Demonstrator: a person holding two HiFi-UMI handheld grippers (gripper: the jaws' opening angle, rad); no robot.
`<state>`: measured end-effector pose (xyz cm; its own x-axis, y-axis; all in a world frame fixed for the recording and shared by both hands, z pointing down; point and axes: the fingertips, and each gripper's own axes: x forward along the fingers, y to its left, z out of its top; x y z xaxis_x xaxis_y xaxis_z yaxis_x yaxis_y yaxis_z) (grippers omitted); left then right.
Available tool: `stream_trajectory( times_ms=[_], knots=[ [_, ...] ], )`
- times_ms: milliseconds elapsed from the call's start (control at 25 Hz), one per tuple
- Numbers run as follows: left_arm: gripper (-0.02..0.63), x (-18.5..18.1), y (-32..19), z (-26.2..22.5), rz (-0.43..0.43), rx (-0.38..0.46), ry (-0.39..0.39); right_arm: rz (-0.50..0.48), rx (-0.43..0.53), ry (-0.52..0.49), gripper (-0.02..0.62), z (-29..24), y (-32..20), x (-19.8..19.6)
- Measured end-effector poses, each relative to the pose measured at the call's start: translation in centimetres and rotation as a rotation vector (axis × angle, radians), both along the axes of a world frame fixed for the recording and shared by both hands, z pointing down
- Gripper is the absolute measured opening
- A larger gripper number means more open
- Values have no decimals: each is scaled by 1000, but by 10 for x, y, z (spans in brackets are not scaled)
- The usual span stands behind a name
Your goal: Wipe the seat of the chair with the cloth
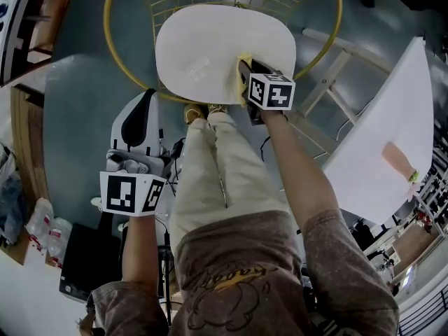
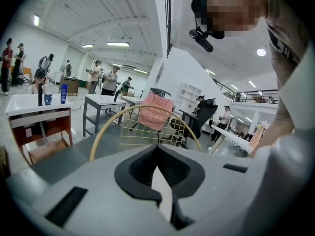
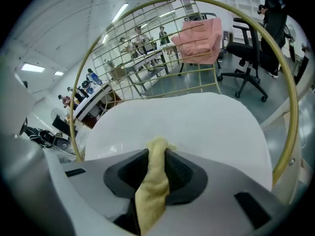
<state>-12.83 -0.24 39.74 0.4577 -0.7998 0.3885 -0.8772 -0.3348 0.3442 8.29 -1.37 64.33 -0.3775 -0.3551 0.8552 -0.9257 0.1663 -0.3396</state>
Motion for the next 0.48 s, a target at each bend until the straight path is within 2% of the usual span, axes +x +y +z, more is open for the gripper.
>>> stream_trajectory(
  times_ms=[200, 480],
  knots=[
    [3, -5, 2, 1, -10, -6, -1, -42, 8, -30, 114, 2, -3, -37],
    [3, -16, 3, 4, -32, -10, 0, -49, 19, -55, 114, -1, -3, -58]
  ],
)
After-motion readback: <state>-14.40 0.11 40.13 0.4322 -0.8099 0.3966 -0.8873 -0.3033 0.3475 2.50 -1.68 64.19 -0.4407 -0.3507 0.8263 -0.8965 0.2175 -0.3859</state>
